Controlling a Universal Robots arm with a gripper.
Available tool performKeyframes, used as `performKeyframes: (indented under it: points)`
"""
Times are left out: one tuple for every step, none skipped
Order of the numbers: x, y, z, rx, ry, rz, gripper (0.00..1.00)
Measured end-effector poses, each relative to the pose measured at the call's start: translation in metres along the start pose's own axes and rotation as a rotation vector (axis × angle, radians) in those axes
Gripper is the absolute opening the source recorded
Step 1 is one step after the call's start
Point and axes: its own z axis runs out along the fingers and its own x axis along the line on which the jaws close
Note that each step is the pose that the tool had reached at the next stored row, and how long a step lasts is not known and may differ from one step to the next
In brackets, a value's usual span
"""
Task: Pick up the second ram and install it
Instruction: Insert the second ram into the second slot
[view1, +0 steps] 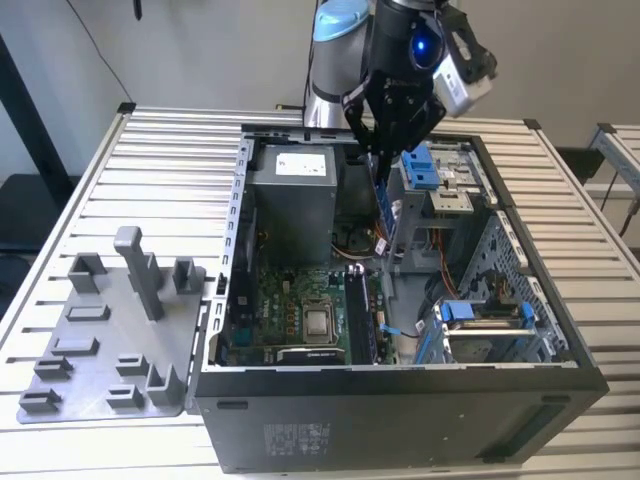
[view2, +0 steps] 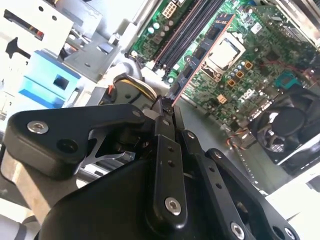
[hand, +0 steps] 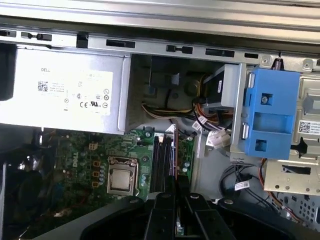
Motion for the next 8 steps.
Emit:
performKeyframes:
  points:
    - [0.0004,0.0,0.0,0.0001,-0.0001,0.012,0.14]
    - [0.0008,0.0,0.0001,0.0001,-0.0001,0.016,0.14]
    - [0.0009,0.0,0.0002,0.0001,-0.0014,0.016,0.14]
    - [0.0015,-0.0003,0.0006,-0.0007,-0.0073,0.016,0.14]
    - [0.002,-0.0014,0.001,-0.0039,-0.016,0.016,0.14]
    - [0.0025,-0.0035,0.0014,-0.0063,-0.0209,0.016,0.14]
    - [0.0031,-0.0067,0.0019,-0.0074,-0.0225,0.015,0.14]
    - [0.0036,-0.0088,0.0025,-0.0077,-0.0225,0.016,0.14]
